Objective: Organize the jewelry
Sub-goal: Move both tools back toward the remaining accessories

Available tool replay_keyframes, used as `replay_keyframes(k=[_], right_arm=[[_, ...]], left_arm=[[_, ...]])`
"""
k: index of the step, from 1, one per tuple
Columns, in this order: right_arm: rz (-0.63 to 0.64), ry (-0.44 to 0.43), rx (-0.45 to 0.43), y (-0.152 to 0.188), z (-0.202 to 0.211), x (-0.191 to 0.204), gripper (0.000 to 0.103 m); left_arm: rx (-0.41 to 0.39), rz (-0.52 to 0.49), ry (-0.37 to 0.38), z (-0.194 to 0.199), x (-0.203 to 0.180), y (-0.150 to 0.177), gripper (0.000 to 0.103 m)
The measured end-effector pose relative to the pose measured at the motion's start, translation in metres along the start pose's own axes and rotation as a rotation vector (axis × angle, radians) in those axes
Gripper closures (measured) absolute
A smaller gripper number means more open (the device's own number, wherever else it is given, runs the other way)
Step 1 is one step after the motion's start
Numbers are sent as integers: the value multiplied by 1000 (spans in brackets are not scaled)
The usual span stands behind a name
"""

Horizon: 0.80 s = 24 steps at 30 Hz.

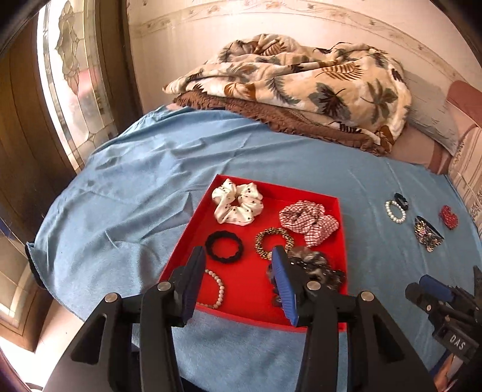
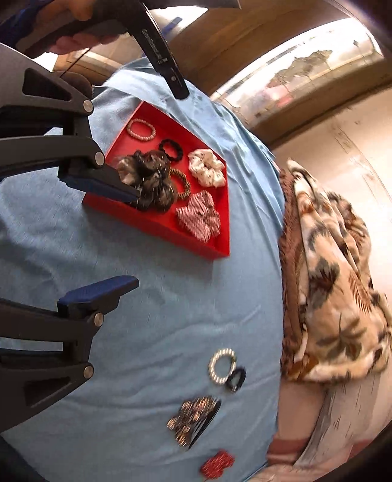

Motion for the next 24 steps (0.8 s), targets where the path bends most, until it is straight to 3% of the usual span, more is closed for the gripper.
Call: replay_keyframes(k=[13, 17, 24], right_arm=[[-24, 91, -146, 20, 76, -9, 42], [-31, 93, -173, 29, 92, -7, 39], [1, 95, -196, 31, 98, -6, 35]], left_arm=[[-102, -58, 38, 65, -27, 20, 57], [-154, -57, 21, 89, -22, 31, 47], [-145, -42, 8, 96, -21, 38, 45]])
Point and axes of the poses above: each gripper's, at about its wrist camera, not at the fingertips, and z roughly against the way its jaws point, x to its left, y to its underside, the point moved 3 cm from there along -z, roughly the way its jaws point, and after that the axes turned 10 degrees about x, right-handed, at the moved point
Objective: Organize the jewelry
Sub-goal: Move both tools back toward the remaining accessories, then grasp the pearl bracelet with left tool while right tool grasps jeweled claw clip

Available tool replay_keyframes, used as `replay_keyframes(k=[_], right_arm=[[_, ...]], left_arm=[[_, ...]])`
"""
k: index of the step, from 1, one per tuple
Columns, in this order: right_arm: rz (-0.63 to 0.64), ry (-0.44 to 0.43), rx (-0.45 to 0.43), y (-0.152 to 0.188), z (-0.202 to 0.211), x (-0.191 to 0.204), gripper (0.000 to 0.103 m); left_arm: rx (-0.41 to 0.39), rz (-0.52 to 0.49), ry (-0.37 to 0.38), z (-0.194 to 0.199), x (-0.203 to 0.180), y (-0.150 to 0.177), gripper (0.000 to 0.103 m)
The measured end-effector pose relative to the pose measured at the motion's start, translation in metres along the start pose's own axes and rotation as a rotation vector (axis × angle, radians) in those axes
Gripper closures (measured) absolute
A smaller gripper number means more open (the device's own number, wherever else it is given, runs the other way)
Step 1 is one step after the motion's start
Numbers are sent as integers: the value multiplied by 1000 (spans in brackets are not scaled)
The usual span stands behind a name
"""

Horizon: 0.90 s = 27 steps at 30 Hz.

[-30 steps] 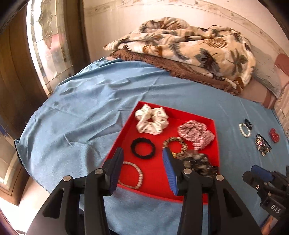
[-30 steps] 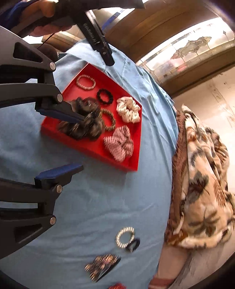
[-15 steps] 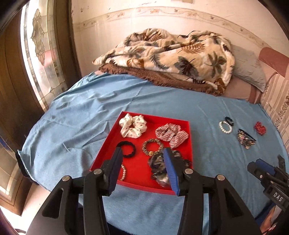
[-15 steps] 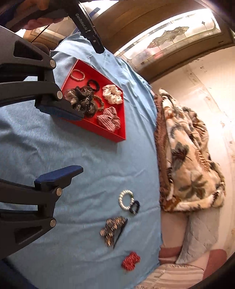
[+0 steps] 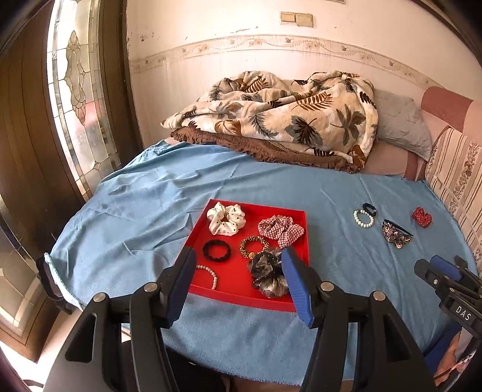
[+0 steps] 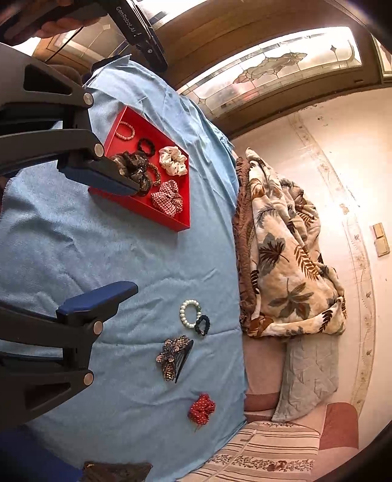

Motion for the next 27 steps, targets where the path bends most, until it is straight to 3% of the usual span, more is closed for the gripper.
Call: replay_keyframes(k=[2, 15, 19, 27], right_arm=[[5, 19, -10, -1, -2, -7, 30], [-31, 177, 45, -23, -36, -104, 30], [-89, 219, 68, -25, -41, -143, 30], [-198, 220, 60, -43, -50, -209, 30]], left_arm=[[19, -18, -2, -9, -9, -6, 45], [125, -125, 21, -80, -66, -51, 45], [146, -192, 81, -96, -98, -76, 45], [214, -294, 175, -148, -180, -110, 45]])
Point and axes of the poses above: each gripper's, at about its wrist camera, not at the fingertips, and z roughly against the way its jaws point, x to its left, y to its underside, the point moved 3 cm from there along -z, roughly the way its jaws point, and after that the axes turned 10 degrees about x, right-handed, at the moved point
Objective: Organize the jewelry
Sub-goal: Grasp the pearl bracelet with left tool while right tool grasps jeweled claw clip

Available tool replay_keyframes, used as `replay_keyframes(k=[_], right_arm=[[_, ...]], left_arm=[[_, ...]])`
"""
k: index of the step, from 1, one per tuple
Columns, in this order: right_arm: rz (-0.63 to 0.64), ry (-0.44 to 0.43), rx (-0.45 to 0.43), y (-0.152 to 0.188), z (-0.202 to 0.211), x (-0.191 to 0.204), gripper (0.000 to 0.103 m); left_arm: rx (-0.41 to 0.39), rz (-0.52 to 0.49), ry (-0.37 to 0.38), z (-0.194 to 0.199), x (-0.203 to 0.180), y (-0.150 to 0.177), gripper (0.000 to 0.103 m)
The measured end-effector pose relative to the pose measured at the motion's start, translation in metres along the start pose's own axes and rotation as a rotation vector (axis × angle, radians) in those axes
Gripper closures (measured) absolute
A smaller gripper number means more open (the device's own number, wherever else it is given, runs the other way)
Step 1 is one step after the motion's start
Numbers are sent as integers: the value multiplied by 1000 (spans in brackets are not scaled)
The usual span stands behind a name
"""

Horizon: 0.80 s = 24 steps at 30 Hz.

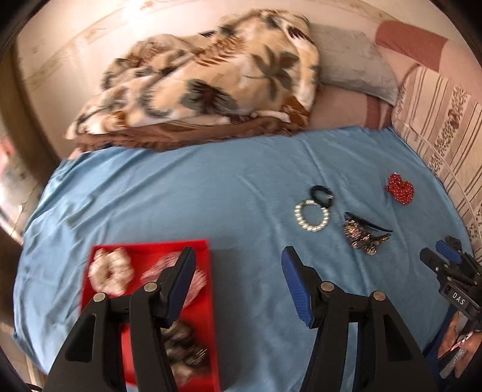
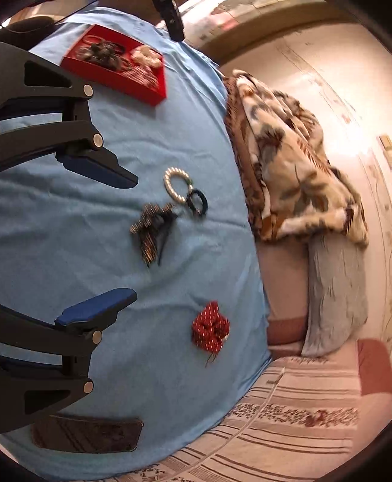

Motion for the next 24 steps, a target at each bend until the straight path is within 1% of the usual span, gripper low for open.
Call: replay_keyframes(k=[3, 7, 8, 9, 10, 11, 12, 15, 17, 19, 21, 23, 24], right_arm=[[-34, 4, -8, -15, -18, -18, 30], [-82, -60, -19, -28, -43, -34, 30], [-92, -90, -14, -32, -52, -38, 30], [-97, -118, -8, -34, -57, -39, 30], [-100, -153, 3, -37, -62, -39, 30], [-97, -180, 13, -38, -66, -39, 29], [-89, -207, 25, -40, -71, -38, 29], [-45, -277, 75, -47, -87, -32, 30], [3, -303, 101, -54, -98, -24, 38], [55, -310, 118, -58, -107, -16, 43], [108, -316, 143, -62, -117, -6, 45], [139, -323, 165, -63, -124, -1, 55], [153, -326, 178, -62, -127, 1, 57]], left_arm=[[23, -15, 54, -32, -24, -20, 45], [110, 7, 140, -89, -44, -40, 45], [139, 24, 159, -107, -48, -45, 51], [159, 39, 169, -120, -50, -49, 62], [175, 51, 177, -131, -52, -52, 67], [188, 60, 187, -141, -54, -55, 69], [198, 70, 195, -154, -56, -59, 69], [208, 78, 200, -175, -62, -66, 69], [210, 65, 199, -187, -67, -69, 69], [216, 53, 205, -195, -72, -68, 69], [220, 39, 204, -202, -77, -68, 69], [200, 18, 189, -203, -81, -68, 69], [196, 3, 184, -204, -84, -69, 69]])
Point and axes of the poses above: each gripper's, at about its wrist camera, not at the fingertips, and z roughly against the way its jaws point, x to its left, y to its underside, the point moved 3 cm from there along -z, roughly the way its jaws point, and after that the axes turned 10 degrees about x, right-handed, at the moved point
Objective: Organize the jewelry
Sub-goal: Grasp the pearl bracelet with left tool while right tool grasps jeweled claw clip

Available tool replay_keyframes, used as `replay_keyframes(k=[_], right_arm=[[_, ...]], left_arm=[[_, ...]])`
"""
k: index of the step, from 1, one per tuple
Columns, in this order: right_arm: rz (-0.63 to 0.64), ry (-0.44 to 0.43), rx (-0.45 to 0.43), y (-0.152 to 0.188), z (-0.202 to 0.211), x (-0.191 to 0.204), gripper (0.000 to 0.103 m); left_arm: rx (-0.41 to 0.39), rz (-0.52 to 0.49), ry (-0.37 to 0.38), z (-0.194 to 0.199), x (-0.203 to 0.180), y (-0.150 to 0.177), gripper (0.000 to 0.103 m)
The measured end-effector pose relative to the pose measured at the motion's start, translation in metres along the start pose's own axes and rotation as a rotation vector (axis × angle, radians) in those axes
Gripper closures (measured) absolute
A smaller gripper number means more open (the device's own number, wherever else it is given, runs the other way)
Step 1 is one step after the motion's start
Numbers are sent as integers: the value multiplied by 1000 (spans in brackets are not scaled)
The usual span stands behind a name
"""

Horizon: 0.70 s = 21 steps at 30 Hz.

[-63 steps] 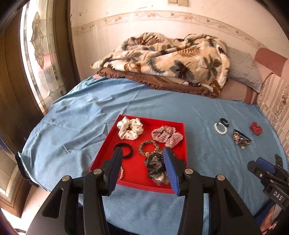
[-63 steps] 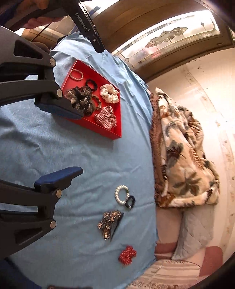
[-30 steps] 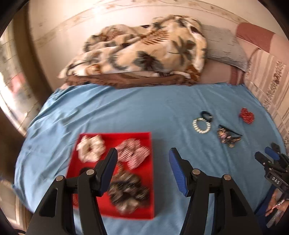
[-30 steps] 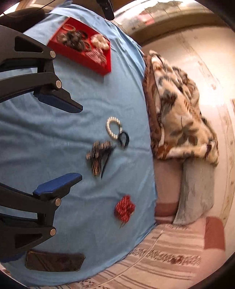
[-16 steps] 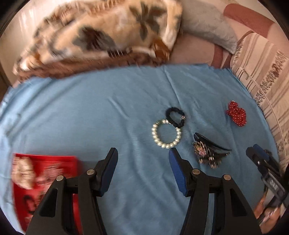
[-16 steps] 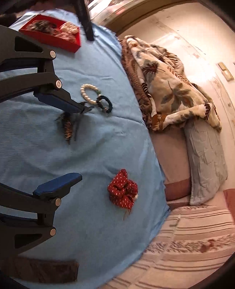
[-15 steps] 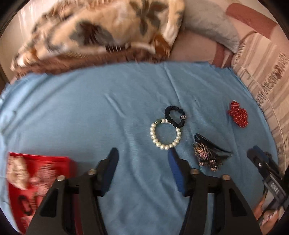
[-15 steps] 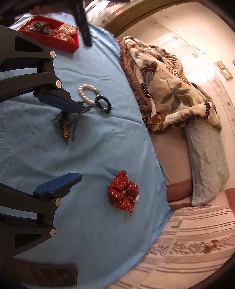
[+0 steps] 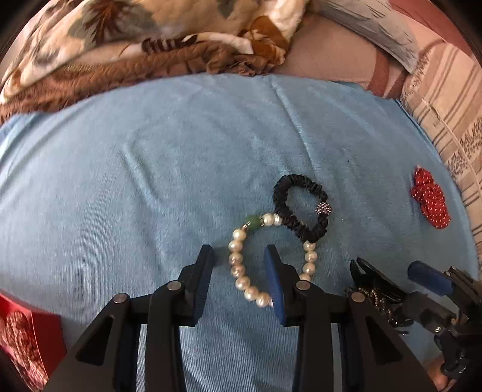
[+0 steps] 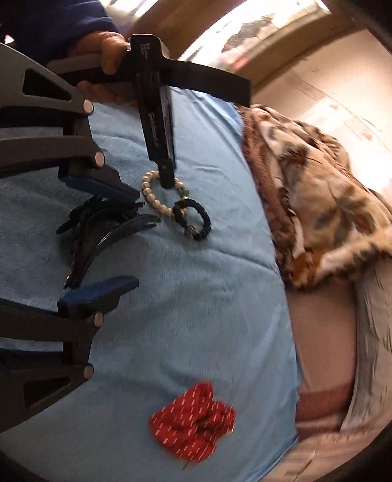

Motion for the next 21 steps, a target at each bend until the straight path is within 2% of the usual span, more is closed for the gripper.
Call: replay_keyframes(k=[4, 5, 6, 7, 8, 11, 21], right_arm=[[20, 35, 37, 4, -8, -1, 63], [22, 43, 43, 5, -9, -1, 66], [24, 53, 51, 7, -11, -1, 68], [26, 58, 58, 8, -13, -1, 72], [26, 58, 64, 8, -14, -1, 81], [37, 52, 62, 9, -15, 4, 94], [7, -25, 6, 13, -1, 14, 96]], left_arm=[[-17, -35, -53, -5, -9, -1, 69], [-28, -49, -77, -5, -13, 0, 72], [-32, -59, -81, -5, -15, 1, 85], [-34, -70, -88, -4, -18, 3, 92], [-30, -77, -82, -3, -21, 5, 94], [-22, -79, -49, 3, -22, 7, 94], [-90, -68, -11, 61, -19, 42, 94]])
Point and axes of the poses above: each gripper's, at about its wrist camera, not at the fingertips, and z roughly against the way its jaws point, x to its left, y to its underside, the point moved 3 cm from there along -z, roughly the way its jaws point, and after that the axes turned 10 degrees about x, right-handed, at the moved point
